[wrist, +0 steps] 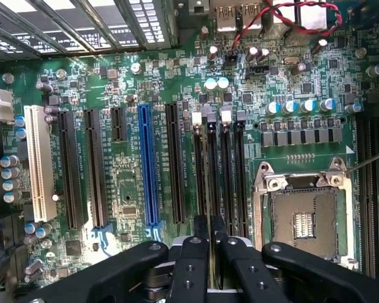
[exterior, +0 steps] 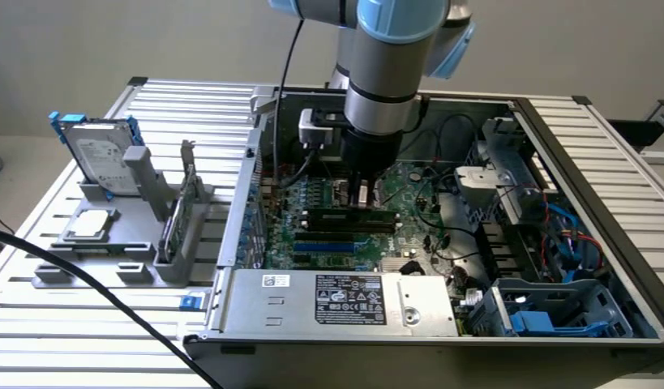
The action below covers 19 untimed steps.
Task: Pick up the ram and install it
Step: 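Insert the ram into the slot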
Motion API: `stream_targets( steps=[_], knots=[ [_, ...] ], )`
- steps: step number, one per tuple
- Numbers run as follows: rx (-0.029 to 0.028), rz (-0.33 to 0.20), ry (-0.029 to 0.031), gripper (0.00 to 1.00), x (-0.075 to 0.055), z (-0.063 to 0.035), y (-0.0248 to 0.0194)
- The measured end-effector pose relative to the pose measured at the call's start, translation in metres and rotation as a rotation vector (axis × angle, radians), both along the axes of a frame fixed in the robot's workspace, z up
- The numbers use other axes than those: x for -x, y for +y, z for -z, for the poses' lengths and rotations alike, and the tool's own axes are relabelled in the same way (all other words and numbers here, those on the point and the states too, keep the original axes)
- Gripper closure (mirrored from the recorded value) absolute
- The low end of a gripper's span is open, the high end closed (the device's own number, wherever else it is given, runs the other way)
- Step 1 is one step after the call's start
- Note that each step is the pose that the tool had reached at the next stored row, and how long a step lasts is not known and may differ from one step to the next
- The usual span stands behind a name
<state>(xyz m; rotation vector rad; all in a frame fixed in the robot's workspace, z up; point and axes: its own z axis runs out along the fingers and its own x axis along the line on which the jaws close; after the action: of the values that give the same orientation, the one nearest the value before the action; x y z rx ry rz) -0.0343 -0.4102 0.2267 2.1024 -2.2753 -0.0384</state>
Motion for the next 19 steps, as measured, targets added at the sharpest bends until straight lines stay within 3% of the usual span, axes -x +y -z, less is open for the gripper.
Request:
stream_targets(
  steps=[7, 19],
  knots=[
    [-0.0012, 0.000, 0.0000, 0.86, 0.0000, 0.0004, -0.0040],
    [-0.0049, 0.000, 0.0000, 0.86, -0.0014, 0.0027, -0.0041]
  ],
)
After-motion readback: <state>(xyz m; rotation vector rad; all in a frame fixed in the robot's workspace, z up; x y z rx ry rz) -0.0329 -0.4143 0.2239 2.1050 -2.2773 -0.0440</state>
